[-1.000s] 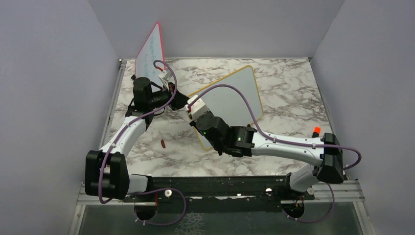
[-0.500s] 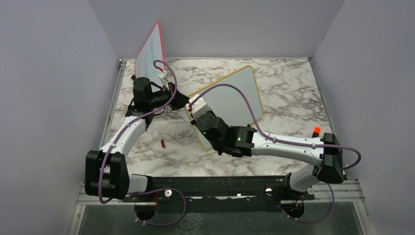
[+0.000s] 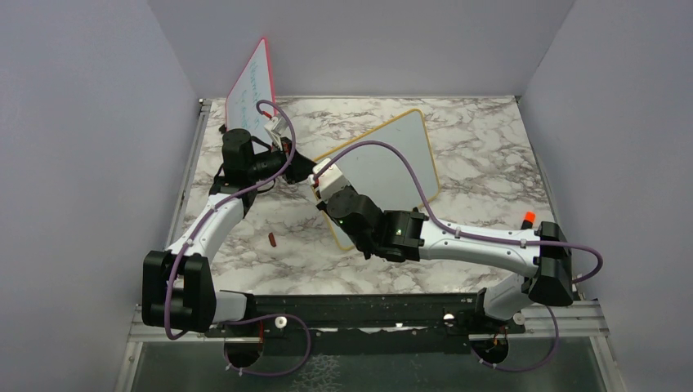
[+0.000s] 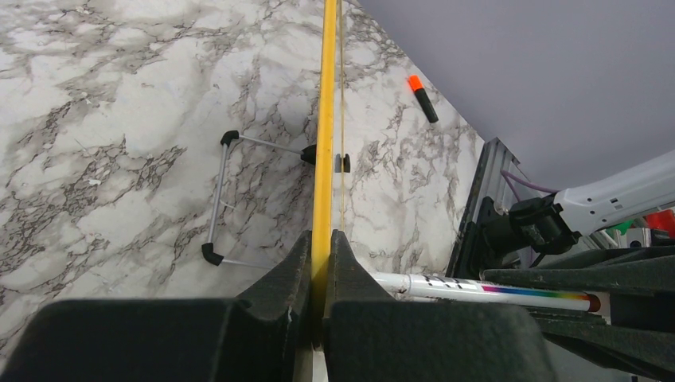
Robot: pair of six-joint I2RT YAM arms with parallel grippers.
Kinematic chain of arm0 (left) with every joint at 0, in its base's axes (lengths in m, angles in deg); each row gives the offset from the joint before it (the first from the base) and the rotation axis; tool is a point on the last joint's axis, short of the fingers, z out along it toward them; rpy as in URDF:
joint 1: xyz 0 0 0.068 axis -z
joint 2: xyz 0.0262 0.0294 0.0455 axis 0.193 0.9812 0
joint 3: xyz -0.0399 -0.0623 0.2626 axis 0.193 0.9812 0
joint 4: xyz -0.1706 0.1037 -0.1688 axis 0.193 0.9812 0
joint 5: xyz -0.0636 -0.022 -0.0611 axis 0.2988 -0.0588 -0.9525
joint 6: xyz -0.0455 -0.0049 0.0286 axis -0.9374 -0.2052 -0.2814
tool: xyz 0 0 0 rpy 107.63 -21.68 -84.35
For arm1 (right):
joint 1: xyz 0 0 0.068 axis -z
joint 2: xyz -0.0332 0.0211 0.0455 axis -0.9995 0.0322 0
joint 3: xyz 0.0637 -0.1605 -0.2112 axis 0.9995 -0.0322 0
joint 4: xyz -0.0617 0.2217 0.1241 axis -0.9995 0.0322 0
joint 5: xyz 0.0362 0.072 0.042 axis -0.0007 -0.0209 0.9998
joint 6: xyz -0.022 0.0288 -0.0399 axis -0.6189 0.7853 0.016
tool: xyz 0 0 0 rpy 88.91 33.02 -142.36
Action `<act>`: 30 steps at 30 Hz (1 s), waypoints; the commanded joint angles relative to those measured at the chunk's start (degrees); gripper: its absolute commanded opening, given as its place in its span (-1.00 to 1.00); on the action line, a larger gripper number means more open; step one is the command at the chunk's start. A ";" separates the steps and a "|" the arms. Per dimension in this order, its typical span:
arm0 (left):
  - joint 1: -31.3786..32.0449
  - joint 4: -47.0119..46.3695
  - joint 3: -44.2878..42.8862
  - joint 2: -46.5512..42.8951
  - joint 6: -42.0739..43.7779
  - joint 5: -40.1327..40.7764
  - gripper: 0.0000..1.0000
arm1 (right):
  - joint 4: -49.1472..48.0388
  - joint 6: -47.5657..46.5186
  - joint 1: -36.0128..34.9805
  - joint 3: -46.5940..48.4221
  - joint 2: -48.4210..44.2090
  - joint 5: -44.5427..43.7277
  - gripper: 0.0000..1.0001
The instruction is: Write a sentence on the whiteboard
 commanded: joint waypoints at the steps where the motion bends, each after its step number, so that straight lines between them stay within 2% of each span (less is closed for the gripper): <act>1: 0.89 1.43 1.10 1.14 0.40 -0.36 -1.00 | -0.76 0.43 -0.25 0.67 -1.07 2.84 -0.99; 17: 0.97 1.39 1.13 1.40 0.40 -0.62 -1.00 | -1.93 0.42 -0.25 0.76 0.54 2.99 -0.99; 30: 1.07 1.42 1.14 1.37 0.58 -0.86 -1.00 | 0.58 1.01 0.78 1.11 1.88 -1.22 -0.99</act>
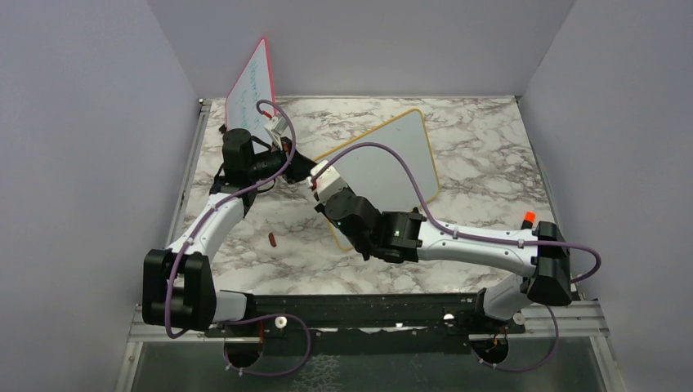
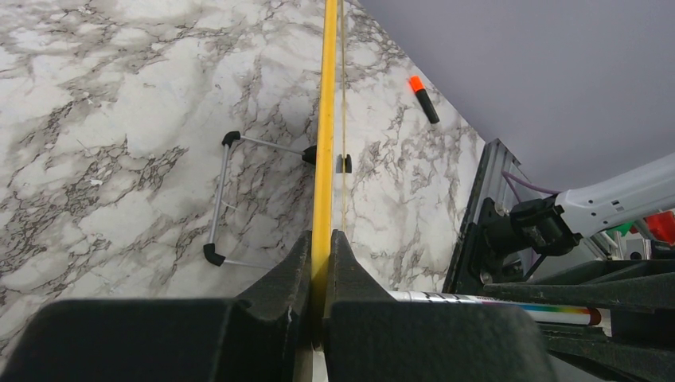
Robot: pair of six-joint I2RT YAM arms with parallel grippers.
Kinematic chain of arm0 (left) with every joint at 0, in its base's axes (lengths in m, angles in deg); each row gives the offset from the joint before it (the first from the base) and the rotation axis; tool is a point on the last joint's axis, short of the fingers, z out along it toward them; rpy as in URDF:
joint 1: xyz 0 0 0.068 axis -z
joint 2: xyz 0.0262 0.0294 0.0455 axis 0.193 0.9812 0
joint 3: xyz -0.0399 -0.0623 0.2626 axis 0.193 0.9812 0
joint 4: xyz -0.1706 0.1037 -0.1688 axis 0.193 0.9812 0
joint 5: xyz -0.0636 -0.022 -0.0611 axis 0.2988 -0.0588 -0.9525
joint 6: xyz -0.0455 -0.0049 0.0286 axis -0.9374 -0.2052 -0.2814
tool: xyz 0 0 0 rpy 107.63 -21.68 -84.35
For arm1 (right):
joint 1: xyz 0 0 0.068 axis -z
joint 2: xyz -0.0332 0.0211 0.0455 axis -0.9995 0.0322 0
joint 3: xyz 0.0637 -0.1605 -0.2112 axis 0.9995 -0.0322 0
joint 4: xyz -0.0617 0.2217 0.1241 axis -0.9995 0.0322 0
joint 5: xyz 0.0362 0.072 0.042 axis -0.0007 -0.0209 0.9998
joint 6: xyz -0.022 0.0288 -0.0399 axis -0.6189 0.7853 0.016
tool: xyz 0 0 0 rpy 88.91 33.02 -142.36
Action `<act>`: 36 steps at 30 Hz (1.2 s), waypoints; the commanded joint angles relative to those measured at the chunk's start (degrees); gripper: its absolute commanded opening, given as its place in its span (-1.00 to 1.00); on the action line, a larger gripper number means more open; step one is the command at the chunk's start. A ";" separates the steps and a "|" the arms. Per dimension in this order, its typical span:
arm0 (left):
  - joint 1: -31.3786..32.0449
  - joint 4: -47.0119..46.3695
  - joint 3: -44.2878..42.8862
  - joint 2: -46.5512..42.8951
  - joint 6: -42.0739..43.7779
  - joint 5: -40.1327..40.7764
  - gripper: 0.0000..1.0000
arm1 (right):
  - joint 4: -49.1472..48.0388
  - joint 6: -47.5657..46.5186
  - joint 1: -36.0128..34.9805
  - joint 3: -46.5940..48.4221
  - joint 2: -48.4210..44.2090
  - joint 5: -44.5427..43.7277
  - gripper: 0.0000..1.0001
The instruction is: Write a sentence on the whiteboard
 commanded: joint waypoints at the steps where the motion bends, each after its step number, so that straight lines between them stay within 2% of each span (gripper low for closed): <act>1: 1.06 1.86 1.13 0.98 0.71 -0.88 -1.00 | 0.83 1.08 0.77 1.07 1.43 -2.50 -0.98; 20: 1.20 1.87 1.07 0.84 0.71 -0.98 -1.00 | 2.68 3.55 2.68 0.75 0.52 -4.25 -0.99; 29: 1.16 1.87 1.05 0.88 0.71 -0.54 -1.00 | 0.06 2.05 2.68 -1.87 -3.66 3.36 -0.99; 36: 1.15 1.94 1.05 0.83 0.71 -0.36 -1.00 | 1.49 2.05 2.68 -1.02 -3.27 6.48 -0.99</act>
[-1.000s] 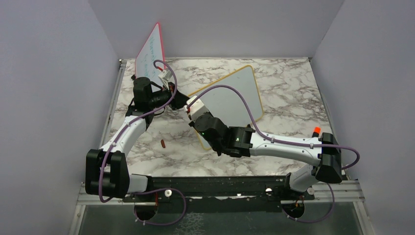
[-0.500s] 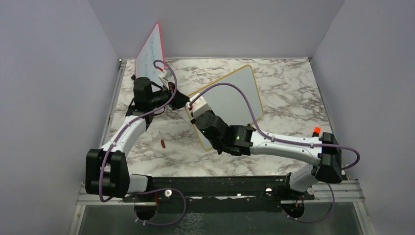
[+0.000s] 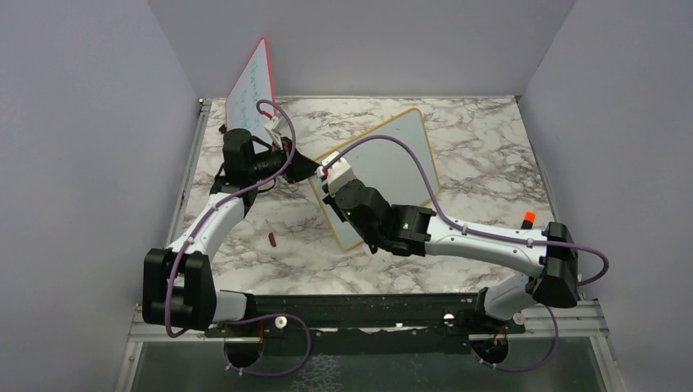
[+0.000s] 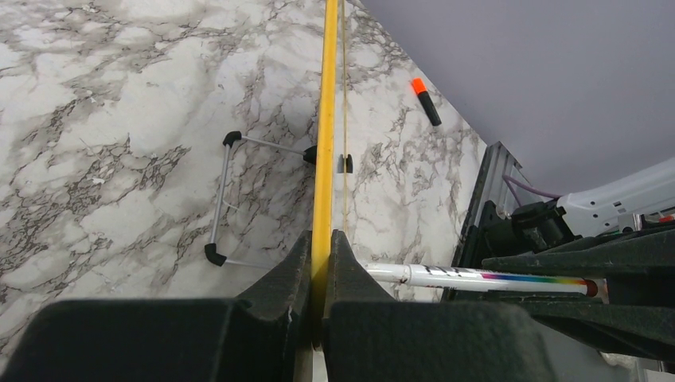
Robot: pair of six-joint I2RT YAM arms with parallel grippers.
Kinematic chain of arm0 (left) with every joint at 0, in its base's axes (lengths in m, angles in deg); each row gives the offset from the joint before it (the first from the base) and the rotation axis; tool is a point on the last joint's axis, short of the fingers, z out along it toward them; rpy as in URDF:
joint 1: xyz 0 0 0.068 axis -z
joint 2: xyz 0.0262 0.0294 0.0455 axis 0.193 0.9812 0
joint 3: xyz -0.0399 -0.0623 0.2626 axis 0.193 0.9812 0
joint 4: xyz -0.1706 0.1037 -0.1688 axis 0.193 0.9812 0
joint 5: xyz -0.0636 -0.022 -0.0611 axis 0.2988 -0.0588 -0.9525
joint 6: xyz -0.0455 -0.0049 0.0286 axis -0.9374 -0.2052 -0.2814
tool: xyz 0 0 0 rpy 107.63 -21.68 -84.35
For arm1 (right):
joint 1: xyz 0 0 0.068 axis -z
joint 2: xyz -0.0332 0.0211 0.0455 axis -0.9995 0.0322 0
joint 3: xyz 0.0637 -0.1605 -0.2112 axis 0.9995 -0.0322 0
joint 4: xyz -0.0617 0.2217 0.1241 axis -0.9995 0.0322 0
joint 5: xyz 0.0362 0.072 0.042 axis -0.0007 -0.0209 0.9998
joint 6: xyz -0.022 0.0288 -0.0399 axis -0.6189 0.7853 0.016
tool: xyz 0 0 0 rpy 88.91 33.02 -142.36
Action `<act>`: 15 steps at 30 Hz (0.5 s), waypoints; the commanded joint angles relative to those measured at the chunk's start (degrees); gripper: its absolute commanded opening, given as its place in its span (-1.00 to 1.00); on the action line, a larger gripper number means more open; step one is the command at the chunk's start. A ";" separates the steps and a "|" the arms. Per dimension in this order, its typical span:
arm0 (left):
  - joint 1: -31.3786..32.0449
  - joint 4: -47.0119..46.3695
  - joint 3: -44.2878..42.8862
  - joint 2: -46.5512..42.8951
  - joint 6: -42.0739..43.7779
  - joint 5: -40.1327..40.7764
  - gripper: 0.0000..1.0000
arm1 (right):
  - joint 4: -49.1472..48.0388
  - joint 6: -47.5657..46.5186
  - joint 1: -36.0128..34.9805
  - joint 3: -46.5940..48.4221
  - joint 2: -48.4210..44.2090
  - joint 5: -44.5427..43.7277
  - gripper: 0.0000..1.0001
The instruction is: Write a sentence on the whiteboard
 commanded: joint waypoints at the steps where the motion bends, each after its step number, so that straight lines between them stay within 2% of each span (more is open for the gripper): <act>1: 1.04 2.02 1.05 0.59 0.95 -1.08 -1.00 | 0.81 -0.29 -0.01 0.32 -0.83 3.47 -0.99; 15: 1.04 2.11 0.94 0.48 1.03 -1.08 -1.00 | -0.91 -1.75 -0.01 1.27 0.52 3.42 -0.99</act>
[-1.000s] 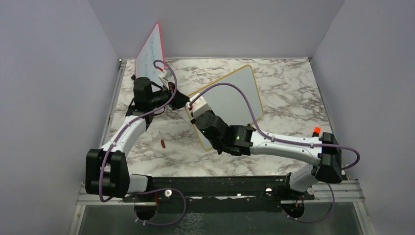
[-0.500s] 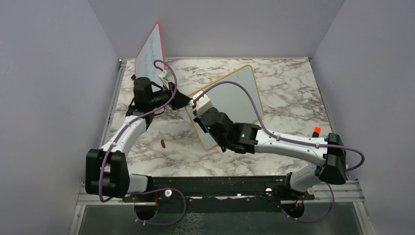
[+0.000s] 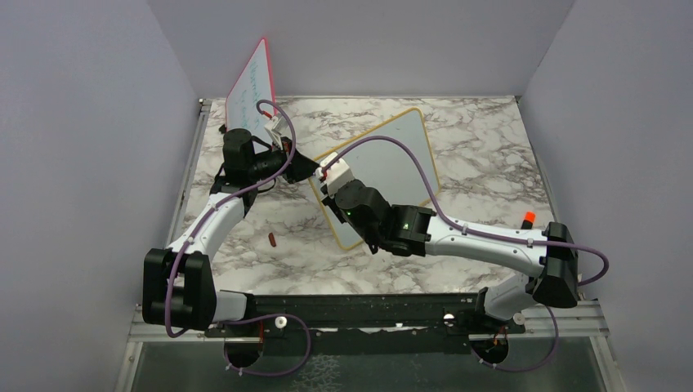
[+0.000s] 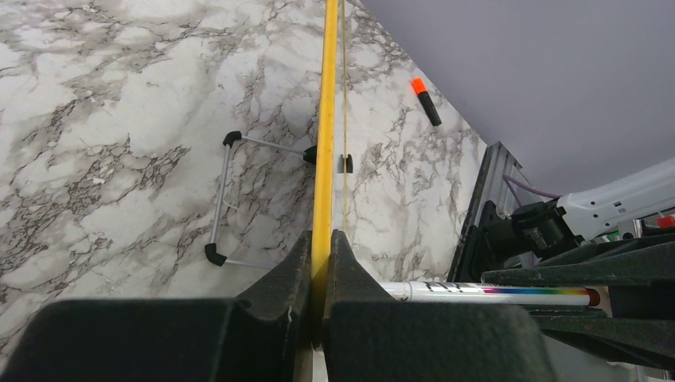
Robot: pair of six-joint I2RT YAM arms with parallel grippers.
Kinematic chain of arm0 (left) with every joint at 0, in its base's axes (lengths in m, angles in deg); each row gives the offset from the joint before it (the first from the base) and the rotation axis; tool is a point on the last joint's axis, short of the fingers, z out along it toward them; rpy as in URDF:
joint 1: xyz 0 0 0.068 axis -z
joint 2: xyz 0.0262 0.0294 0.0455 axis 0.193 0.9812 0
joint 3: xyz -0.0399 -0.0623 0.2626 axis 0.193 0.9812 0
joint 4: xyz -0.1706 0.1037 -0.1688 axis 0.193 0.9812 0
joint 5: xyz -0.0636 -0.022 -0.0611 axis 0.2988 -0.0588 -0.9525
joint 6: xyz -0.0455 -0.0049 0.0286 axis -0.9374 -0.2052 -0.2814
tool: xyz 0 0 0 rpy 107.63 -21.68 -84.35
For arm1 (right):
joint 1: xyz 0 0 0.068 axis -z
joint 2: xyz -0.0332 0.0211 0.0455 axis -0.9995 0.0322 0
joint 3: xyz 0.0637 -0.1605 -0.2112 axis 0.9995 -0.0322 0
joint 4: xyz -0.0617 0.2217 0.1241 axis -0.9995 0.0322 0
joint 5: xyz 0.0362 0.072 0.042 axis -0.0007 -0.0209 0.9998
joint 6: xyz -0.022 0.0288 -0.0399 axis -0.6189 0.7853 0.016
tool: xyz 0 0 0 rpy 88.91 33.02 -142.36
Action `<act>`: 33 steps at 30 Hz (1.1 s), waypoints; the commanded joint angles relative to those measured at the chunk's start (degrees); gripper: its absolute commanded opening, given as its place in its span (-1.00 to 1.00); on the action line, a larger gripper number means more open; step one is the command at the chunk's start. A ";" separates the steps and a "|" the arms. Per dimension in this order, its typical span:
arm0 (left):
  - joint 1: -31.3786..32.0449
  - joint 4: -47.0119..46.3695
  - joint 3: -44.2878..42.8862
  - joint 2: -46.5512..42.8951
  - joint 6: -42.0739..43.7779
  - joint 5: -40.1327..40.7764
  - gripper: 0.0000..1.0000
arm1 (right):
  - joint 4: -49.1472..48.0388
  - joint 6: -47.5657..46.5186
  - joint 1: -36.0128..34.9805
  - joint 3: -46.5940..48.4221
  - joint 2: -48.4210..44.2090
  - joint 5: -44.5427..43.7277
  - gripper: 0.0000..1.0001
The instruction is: Write a sentence on the whiteboard
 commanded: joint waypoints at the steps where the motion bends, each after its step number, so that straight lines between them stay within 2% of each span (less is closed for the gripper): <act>1: 1.04 2.11 0.96 0.50 1.03 -1.10 -1.00 | -0.98 -1.89 -0.03 1.37 0.57 0.74 -0.98; 11: 1.04 2.20 0.96 0.59 1.03 -1.10 -1.00 | -1.66 -1.87 -0.03 1.78 0.83 2.73 -0.99; 20: 1.04 2.18 0.87 0.75 1.03 -1.19 -1.00 | -0.87 -1.77 -0.02 2.01 1.68 1.07 -0.99; 33: 1.05 2.19 0.87 0.75 1.03 -1.33 -1.00 | 7.02 1.29 -0.03 3.49 2.49 0.95 -0.99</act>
